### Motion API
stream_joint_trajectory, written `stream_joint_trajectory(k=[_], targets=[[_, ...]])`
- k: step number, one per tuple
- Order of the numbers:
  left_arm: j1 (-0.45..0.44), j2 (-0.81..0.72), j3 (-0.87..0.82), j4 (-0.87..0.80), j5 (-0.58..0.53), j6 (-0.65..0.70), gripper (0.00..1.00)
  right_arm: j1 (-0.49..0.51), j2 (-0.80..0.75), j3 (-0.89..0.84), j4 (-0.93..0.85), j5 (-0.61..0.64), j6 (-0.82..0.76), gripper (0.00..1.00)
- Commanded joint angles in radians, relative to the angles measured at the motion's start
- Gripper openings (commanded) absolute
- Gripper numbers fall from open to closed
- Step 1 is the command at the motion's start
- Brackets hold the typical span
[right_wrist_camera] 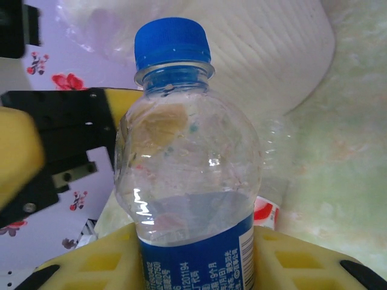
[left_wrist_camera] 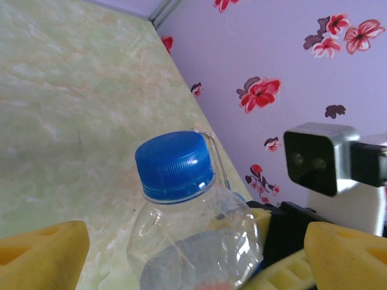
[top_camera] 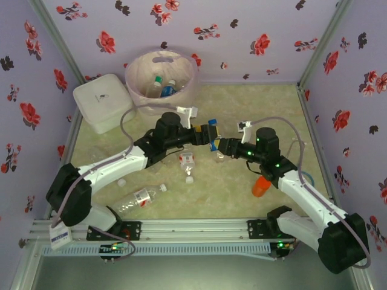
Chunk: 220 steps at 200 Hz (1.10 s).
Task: Put the plastic bottles in the bin
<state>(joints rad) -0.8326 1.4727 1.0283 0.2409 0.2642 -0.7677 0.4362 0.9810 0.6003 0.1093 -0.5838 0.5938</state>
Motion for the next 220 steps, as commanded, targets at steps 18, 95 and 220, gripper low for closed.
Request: stream_joint_trajectory(k=[18,95,220], targets=[[-0.017,0.040,0.046,0.055,0.023,-0.032,0.84,0.050,-0.003,0.010,0.101,0.004,0.001,0.26],[-0.016,0.008,0.078,-0.055,-0.036,0.029,0.44,0.067,0.021,0.023,0.125,0.028,0.001,0.41],[0.336,0.019,0.720,-0.467,-0.204,0.541,0.25,0.039,-0.148,0.062,-0.268,0.354,-0.094,0.98]])
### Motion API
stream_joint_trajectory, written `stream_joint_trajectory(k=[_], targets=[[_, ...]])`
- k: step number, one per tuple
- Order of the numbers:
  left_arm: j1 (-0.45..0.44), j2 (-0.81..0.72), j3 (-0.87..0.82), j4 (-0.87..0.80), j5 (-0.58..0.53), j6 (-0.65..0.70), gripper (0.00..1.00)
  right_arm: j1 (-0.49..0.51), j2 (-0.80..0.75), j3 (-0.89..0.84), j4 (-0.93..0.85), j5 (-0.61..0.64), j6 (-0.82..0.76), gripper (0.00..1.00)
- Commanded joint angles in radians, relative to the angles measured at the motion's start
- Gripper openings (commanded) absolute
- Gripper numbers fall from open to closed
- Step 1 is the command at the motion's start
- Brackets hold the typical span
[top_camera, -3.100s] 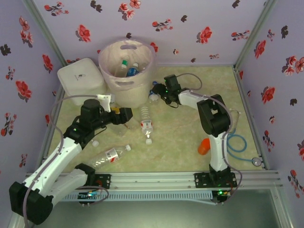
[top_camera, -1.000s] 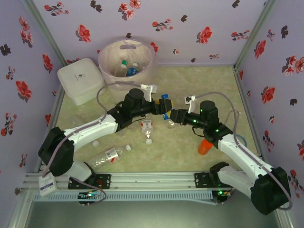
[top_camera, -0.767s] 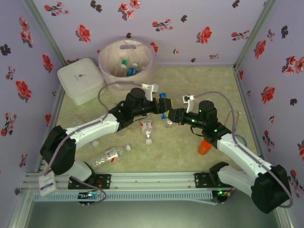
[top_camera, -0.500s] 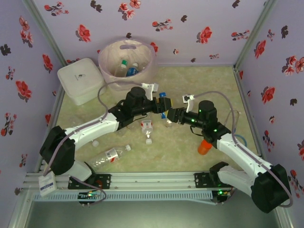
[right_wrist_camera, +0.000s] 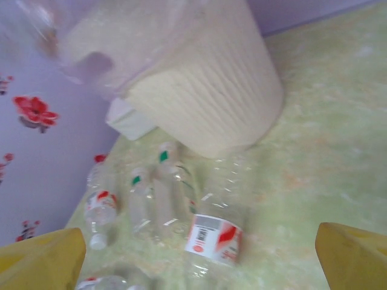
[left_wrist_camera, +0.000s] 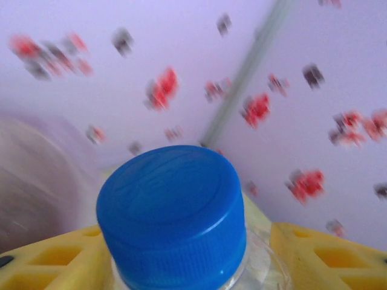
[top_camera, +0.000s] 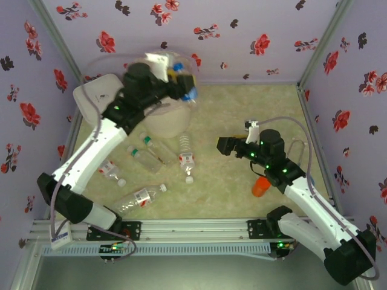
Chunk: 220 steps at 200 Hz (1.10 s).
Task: Put the plastic bottles in the bin
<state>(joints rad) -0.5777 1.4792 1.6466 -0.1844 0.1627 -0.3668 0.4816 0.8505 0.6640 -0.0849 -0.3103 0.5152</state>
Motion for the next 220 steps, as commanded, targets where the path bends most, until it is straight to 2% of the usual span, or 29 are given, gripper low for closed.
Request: stream_joint_trajectory(k=[1,20,53,74,127,171,185,207,220], targets=[[0.085,0.016,0.105,-0.040,-0.107,0.141,0.24,-0.007,-0.019,-0.003,-0.073,0.080,-0.015,0.98],[0.156,0.099,0.199,-0.053,-0.158,0.179,0.18,-0.009,-0.024,-0.009,-0.067,0.096,-0.004,0.98],[0.225,0.312,0.439,-0.236,-0.124,0.257,0.10,-0.011,-0.027,0.043,-0.216,0.187,-0.028,0.98],[0.243,0.426,0.549,-0.349,-0.100,0.270,0.00,-0.014,-0.046,0.038,-0.234,0.201,-0.037,0.98],[0.243,0.543,0.518,-0.445,-0.151,0.293,0.00,-0.017,-0.043,0.045,-0.243,0.192,-0.032,0.97],[0.245,0.609,0.438,-0.436,-0.047,0.265,0.00,-0.020,0.021,0.072,-0.271,0.187,-0.017,0.98],[0.243,0.618,0.403,-0.400,-0.023,0.247,0.13,-0.019,0.057,0.090,-0.286,0.170,-0.005,0.98],[0.245,0.614,0.374,-0.356,0.013,0.224,0.60,-0.016,0.111,0.113,-0.321,0.135,0.016,0.99],[0.245,0.605,0.375,-0.351,0.017,0.218,0.79,-0.001,0.145,0.121,-0.343,0.124,0.031,0.99]])
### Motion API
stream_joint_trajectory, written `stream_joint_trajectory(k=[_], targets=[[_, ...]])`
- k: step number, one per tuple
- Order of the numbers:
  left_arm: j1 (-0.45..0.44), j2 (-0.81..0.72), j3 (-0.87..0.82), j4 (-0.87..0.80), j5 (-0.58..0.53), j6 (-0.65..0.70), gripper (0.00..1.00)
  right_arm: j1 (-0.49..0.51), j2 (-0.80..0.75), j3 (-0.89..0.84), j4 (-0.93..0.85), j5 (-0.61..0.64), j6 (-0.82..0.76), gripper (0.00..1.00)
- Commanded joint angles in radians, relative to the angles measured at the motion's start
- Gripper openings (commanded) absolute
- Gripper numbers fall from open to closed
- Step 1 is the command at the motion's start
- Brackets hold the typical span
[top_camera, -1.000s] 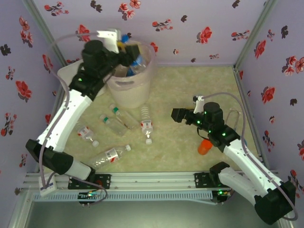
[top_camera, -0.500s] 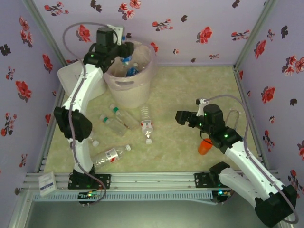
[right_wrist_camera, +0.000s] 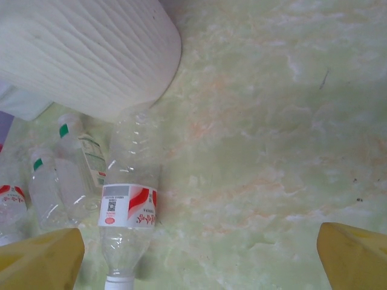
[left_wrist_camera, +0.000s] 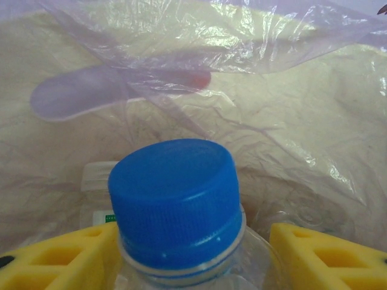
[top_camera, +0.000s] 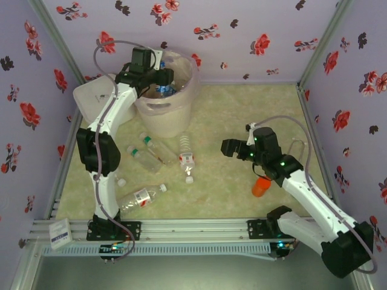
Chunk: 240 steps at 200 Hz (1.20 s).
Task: Put the plastic bottles in the bin
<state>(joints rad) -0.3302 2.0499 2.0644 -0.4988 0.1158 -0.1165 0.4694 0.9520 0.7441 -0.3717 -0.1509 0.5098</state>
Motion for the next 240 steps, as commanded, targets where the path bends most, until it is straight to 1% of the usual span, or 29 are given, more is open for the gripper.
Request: stream_joint_trajectory(k=[1,15,23,36,52,74,90,112,123,137,149,163,175,191,221,240], targets=[[-0.004,0.034,-0.042,-0.038,0.064,-0.033,0.80,0.012,0.046,0.041,-0.056,-0.036,0.037,0.99],[-0.003,0.011,-0.031,-0.068,0.053,-0.031,0.94,0.049,0.083,0.033,-0.035,-0.051,0.051,0.99],[-0.004,-0.013,-0.043,-0.061,0.041,-0.029,0.99,0.075,0.107,0.024,-0.008,-0.061,0.067,0.99],[-0.004,-0.046,-0.054,-0.055,0.012,-0.023,1.00,0.125,0.155,0.018,0.041,-0.082,0.099,0.99],[-0.003,-0.080,-0.041,-0.076,-0.017,-0.010,1.00,0.202,0.231,0.033,0.084,-0.070,0.126,0.99],[-0.003,-0.159,-0.038,-0.104,-0.067,0.005,1.00,0.320,0.369,0.103,0.077,0.007,0.120,0.98],[-0.003,-0.247,-0.069,-0.110,-0.123,0.024,1.00,0.372,0.470,0.156,0.078,0.046,0.116,0.98],[0.002,-0.390,-0.151,-0.119,-0.178,0.031,1.00,0.406,0.592,0.225,0.110,0.070,0.116,0.97],[0.001,-0.473,-0.239,-0.109,-0.181,0.016,1.00,0.417,0.646,0.264,0.113,0.077,0.108,0.96],[0.000,-0.604,-0.387,-0.076,-0.155,-0.018,1.00,0.424,0.709,0.301,0.126,0.082,0.102,0.95],[0.000,-0.712,-0.521,-0.037,-0.119,-0.061,1.00,0.423,0.764,0.326,0.117,0.092,0.110,0.91],[-0.004,-0.819,-0.657,-0.017,-0.068,-0.116,1.00,0.423,0.818,0.355,0.112,0.092,0.123,0.83],[-0.018,-0.902,-0.754,-0.021,-0.053,-0.152,1.00,0.423,0.851,0.370,0.121,0.075,0.135,0.77],[-0.027,-1.007,-0.873,-0.017,-0.040,-0.203,1.00,0.425,0.878,0.375,0.123,0.075,0.145,0.71],[-0.029,-1.140,-1.008,-0.032,-0.025,-0.273,1.00,0.423,0.855,0.352,0.120,0.095,0.151,0.54],[-0.030,-1.167,-1.058,-0.013,0.019,-0.320,1.00,0.419,0.813,0.347,0.084,0.114,0.136,0.49]])
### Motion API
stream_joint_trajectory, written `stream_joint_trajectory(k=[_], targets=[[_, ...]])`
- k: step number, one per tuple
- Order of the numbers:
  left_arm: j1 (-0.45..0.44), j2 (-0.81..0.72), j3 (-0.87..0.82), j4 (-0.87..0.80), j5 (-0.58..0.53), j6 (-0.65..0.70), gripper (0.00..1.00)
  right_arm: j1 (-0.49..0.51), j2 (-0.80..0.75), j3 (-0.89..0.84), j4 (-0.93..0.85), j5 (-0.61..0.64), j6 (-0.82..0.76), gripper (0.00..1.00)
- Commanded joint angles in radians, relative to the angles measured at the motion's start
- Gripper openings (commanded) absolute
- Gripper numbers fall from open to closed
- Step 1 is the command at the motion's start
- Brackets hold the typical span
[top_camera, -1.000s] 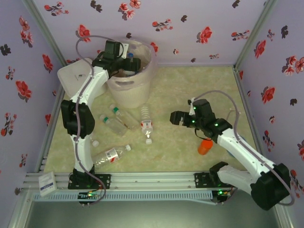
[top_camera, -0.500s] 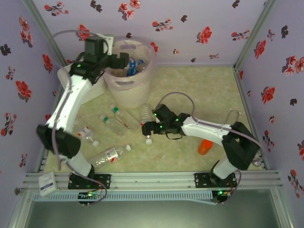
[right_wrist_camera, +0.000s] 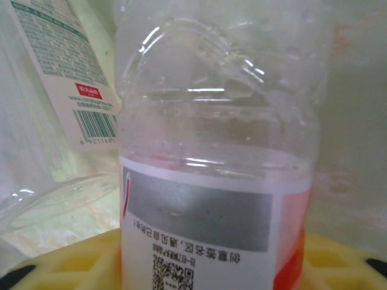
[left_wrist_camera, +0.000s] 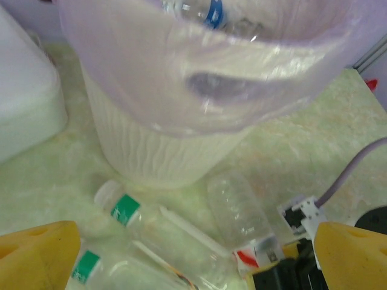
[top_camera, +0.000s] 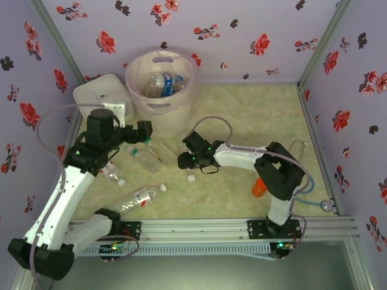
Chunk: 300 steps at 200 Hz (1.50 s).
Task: Put the plastic bottles in the bin
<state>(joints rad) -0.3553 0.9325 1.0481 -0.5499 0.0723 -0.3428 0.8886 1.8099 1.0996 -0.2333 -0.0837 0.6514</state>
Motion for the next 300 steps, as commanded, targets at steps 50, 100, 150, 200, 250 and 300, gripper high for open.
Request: stream_joint_trajectory(k=[50,100,150,200,250,300], targets=[[-0.029,-0.059,-0.210,0.376,0.230,-0.359,1.00,-0.052,-0.281,-0.145,-0.118,0.082,-0.090,0.42],[-0.216,0.065,-0.241,0.628,0.219,-0.432,1.00,-0.122,-0.638,-0.427,0.187,-0.160,-0.246,0.42],[-0.330,0.186,-0.223,0.733,0.186,-0.393,1.00,-0.123,-0.778,-0.529,0.343,-0.278,-0.280,0.35],[-0.417,0.304,-0.172,0.698,0.121,-0.354,0.99,-0.113,-0.783,-0.560,0.474,-0.305,-0.256,0.31],[-0.420,0.332,-0.140,0.693,0.118,-0.339,0.77,-0.096,-0.706,-0.547,0.536,-0.343,-0.247,0.31],[-0.417,0.344,-0.133,0.683,0.110,-0.327,0.52,-0.086,-0.624,-0.503,0.537,-0.359,-0.256,0.35]])
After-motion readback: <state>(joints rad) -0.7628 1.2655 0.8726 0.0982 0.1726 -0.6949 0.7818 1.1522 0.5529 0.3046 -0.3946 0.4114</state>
